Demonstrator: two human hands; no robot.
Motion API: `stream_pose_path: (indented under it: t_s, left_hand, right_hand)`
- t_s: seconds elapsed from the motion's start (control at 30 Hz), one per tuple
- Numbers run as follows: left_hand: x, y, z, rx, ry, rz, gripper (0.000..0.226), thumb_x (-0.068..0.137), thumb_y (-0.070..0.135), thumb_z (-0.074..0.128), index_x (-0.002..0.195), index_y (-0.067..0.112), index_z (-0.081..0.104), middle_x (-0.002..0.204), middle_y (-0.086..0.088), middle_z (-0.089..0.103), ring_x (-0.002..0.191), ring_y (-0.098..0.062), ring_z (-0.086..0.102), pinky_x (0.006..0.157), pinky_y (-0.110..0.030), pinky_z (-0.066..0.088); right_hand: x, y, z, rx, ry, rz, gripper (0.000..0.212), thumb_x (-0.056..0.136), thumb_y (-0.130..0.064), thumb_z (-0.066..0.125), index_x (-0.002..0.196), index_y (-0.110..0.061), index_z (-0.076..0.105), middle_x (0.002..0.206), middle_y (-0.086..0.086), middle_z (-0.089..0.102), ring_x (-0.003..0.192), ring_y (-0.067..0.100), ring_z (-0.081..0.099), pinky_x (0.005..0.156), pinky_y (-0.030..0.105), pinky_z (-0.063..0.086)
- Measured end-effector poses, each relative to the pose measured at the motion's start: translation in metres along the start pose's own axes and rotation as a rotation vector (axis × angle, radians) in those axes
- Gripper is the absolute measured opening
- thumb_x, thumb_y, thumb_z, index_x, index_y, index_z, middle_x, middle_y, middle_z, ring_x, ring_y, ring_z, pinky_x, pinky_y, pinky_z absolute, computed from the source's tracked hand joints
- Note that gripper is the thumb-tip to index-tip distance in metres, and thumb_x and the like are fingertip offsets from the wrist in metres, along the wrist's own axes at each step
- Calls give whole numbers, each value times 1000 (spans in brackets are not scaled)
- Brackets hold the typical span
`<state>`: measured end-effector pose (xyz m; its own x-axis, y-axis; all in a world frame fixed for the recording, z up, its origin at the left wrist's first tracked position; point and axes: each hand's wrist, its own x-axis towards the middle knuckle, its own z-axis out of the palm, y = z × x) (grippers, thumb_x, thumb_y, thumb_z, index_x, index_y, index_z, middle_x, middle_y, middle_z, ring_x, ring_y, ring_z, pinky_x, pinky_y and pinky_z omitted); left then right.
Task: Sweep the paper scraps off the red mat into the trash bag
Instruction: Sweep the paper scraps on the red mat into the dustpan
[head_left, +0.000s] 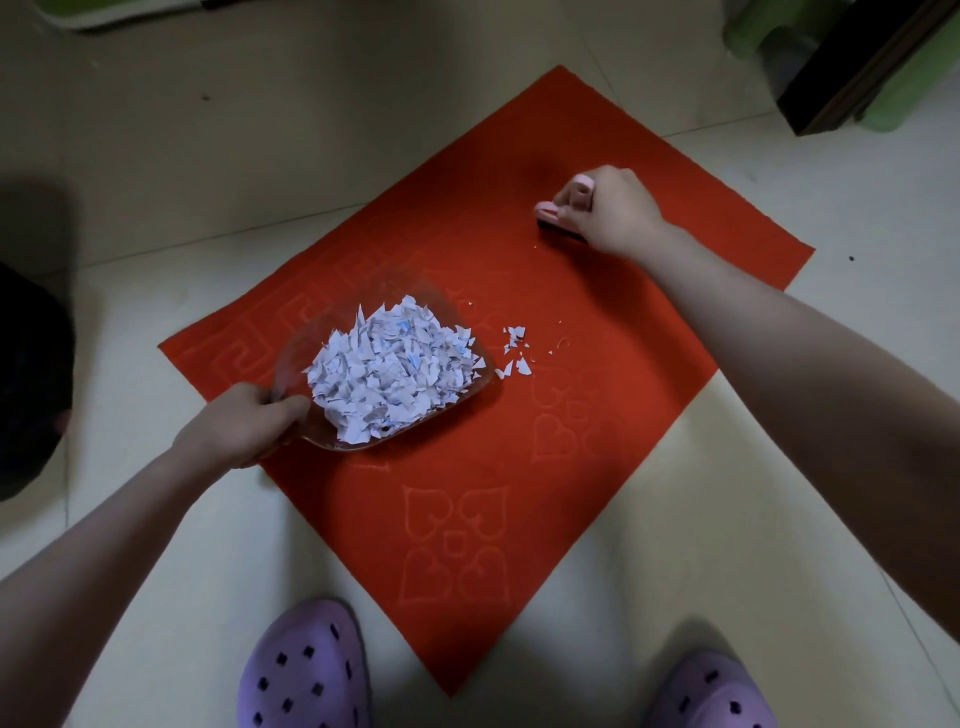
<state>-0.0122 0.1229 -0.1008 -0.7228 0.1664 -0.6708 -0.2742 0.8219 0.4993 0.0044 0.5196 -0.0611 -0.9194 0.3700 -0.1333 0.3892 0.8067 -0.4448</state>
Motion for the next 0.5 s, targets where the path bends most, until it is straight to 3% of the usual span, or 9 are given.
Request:
stream_pose_path:
  t_s: [0.17, 0.27, 0.5]
  left_hand:
    - [2, -2, 3, 8, 5, -4, 30, 75, 25, 59, 53, 6, 57, 45, -8, 47, 35, -18, 34, 44, -17, 25]
    - [2, 1, 4, 12, 7, -1, 29, 73, 28, 60, 53, 7, 58, 45, -8, 48, 36, -18, 35, 44, -19, 26]
    - [4, 6, 7, 68, 14, 15, 32, 83, 18, 57, 55, 5, 56, 42, -8, 45, 31, -16, 33, 38, -15, 25]
  right_hand:
    - [-3, -5, -16, -111, -361, -120, 15, 88, -24, 65, 101, -22, 73, 95, -5, 67, 91, 13, 60, 76, 27, 43]
    - [-23, -7, -42, -83, -539, -149, 14, 89, -22, 65, 100, -25, 73, 96, -8, 70, 90, 9, 63, 78, 27, 49]
    - [-12, 9, -32, -20, -178, -64, 14, 88, -21, 64, 100, -23, 72, 104, 1, 70, 95, 14, 60, 81, 27, 45]
